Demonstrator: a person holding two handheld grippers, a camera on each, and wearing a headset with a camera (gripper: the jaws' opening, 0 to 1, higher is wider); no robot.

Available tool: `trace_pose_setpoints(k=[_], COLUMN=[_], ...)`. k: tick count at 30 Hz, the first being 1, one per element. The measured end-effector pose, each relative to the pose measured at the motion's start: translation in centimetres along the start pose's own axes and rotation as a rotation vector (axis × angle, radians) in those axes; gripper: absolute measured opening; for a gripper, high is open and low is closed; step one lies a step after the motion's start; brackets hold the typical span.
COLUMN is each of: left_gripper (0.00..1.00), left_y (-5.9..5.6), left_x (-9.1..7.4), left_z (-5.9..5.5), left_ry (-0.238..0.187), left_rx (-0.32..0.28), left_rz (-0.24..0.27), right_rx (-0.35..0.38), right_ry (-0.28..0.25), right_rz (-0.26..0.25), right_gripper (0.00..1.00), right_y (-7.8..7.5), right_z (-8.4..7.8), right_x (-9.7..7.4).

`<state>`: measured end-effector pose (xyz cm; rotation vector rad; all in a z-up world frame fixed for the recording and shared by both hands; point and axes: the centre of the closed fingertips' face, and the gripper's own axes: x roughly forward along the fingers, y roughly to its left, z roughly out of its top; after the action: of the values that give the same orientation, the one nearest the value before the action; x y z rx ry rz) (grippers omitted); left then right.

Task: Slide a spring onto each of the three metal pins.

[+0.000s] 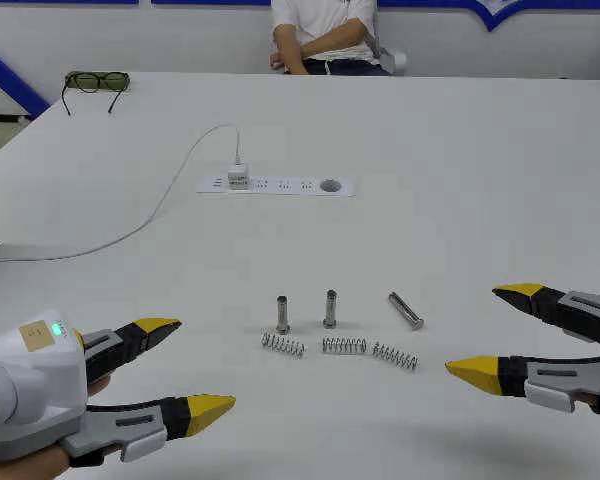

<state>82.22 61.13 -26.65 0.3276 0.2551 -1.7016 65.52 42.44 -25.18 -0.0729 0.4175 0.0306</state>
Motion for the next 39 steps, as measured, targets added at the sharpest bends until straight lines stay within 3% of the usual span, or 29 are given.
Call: trace_pose_setpoints(k=[15, 25, 35, 39], left_gripper=[0.66, 0.65, 0.65, 0.65], left_y=[-0.1, -0.2, 0.0, 0.0], left_x=[0.2, 0.5, 0.8, 0.9], left_z=[-0.2, -0.2, -0.2, -0.3], left_ry=[0.005, 0.004, 0.005, 0.01], left_rx=[0.0, 0.003, 0.004, 0.004], left_rz=[-0.001, -0.01, -0.014, -0.017], right_rx=[0.013, 0.041, 0.062, 0.076], right_ry=[-0.008, 0.004, 0.044, 0.085], right_rz=[-0.026, -0.068, -0.128, -0.151], right_gripper=[0.68, 0.61, 0.45, 0.39], right_y=[-0.7, -2.1, -4.4, -5.3], right_z=[0.6, 1.3, 2.3, 2.0], right_x=[0.2, 1.0, 3.1, 4.4])
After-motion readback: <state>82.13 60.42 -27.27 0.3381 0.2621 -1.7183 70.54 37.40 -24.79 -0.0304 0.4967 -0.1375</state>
